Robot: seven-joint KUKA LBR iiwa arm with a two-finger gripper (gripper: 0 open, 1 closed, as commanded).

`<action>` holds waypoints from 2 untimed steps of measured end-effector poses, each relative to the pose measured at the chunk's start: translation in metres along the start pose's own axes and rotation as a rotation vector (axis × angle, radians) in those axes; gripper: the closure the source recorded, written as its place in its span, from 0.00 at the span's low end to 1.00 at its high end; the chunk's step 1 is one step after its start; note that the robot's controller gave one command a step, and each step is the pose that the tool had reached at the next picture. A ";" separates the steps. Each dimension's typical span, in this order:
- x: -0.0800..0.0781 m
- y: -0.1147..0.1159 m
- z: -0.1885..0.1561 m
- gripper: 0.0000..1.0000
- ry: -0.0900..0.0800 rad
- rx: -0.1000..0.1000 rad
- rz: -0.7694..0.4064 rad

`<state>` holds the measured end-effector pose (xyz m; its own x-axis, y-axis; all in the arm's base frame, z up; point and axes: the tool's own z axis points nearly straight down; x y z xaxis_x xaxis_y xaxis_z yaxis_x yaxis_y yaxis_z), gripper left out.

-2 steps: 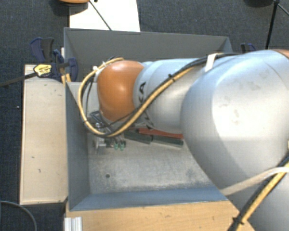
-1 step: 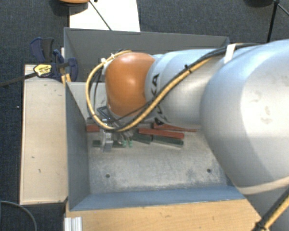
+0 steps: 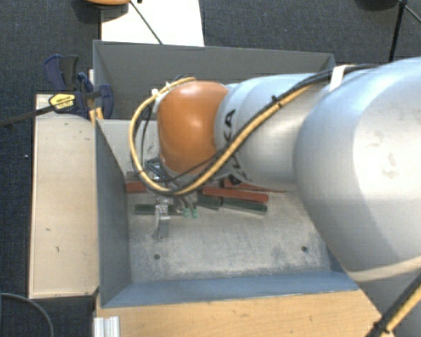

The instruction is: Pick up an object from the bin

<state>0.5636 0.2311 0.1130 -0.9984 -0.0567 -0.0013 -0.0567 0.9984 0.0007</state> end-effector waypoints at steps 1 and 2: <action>0.003 -0.003 0.015 0.00 0.003 0.001 -0.007; -0.028 0.003 0.042 1.00 -0.002 -0.001 -0.070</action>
Offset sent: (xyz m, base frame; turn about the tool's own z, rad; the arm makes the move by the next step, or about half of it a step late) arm 0.0267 0.0045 -0.0430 -0.0731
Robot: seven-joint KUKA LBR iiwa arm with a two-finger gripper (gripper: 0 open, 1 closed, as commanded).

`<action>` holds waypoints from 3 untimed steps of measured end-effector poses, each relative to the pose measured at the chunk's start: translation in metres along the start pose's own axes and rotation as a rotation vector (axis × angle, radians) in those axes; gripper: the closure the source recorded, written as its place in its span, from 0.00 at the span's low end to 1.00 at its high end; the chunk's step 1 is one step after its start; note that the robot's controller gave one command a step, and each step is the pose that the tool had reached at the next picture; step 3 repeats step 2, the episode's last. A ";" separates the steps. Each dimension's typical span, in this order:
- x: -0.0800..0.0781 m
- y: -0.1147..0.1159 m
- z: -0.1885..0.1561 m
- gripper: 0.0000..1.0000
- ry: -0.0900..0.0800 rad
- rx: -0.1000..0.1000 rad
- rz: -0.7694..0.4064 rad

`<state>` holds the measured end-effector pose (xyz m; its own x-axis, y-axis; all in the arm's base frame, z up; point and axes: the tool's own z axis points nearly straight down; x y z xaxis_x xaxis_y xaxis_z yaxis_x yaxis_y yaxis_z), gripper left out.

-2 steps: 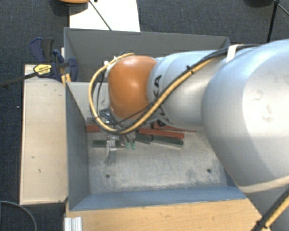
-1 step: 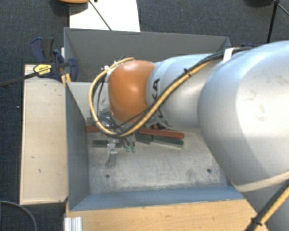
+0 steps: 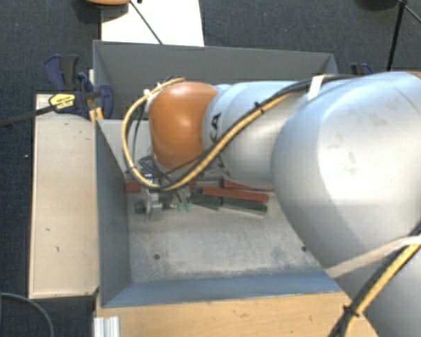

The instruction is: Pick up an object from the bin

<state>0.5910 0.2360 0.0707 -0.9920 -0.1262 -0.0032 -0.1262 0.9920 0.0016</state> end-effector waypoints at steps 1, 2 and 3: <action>0.000 0.000 0.000 1.00 0.000 0.000 0.001; 0.017 -0.030 -0.144 1.00 0.000 0.001 -0.047; 0.017 -0.030 -0.144 1.00 0.000 0.001 -0.047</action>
Offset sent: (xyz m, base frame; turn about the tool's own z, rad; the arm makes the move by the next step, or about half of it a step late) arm -0.0145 -0.0319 0.1426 -0.0493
